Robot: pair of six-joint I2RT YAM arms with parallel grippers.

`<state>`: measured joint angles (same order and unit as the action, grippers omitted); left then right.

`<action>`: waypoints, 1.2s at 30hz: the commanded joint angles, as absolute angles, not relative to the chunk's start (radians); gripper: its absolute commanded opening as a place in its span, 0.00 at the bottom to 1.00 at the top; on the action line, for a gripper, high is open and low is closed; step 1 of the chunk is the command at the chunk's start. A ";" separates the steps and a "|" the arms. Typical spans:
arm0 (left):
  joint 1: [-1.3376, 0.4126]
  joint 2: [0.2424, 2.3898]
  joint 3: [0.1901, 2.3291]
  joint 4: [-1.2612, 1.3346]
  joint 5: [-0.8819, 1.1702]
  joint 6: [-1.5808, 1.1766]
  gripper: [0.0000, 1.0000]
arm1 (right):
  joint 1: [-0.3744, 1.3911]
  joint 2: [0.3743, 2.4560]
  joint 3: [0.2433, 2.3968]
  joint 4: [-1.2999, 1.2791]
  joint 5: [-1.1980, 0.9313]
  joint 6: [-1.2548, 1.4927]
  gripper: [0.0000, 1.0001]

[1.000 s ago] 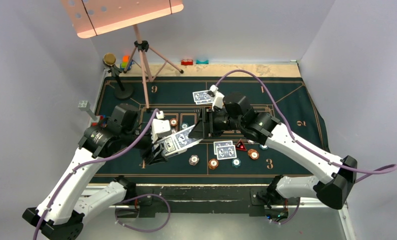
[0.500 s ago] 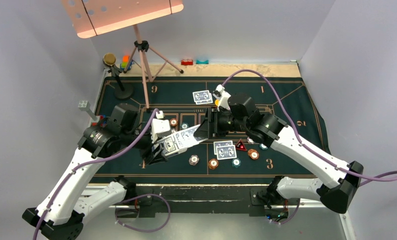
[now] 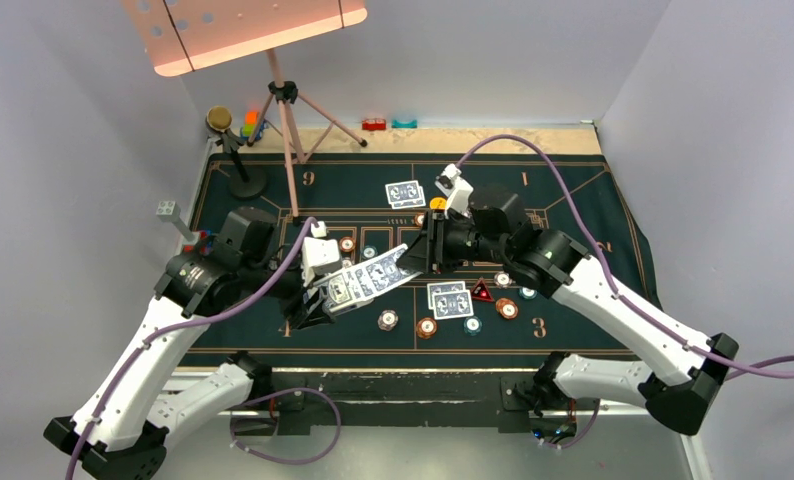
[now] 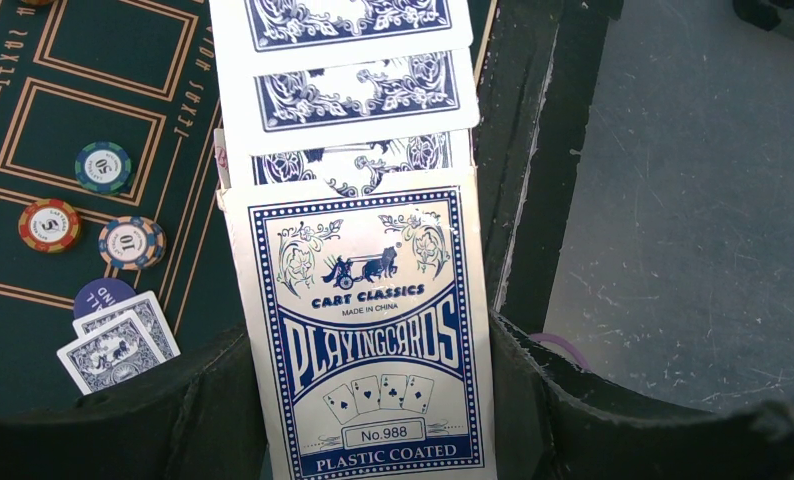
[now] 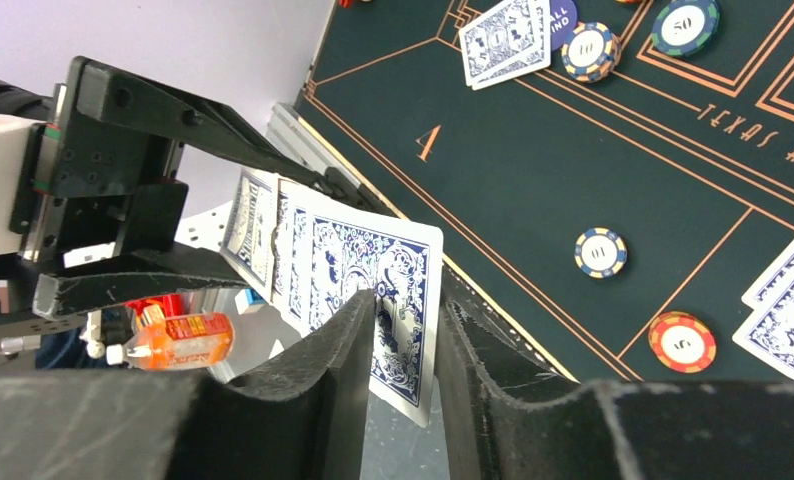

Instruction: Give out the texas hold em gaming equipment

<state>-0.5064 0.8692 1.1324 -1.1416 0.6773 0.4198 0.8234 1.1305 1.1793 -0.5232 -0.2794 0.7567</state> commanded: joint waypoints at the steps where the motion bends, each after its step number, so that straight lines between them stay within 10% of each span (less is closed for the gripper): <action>1: -0.508 0.855 1.175 -1.106 0.719 0.403 0.00 | 0.818 1.107 1.230 -0.518 -0.274 0.755 0.32; 36: -0.508 0.859 1.173 -1.104 0.721 0.396 0.00 | 0.794 1.128 1.281 -0.447 -0.407 0.787 0.00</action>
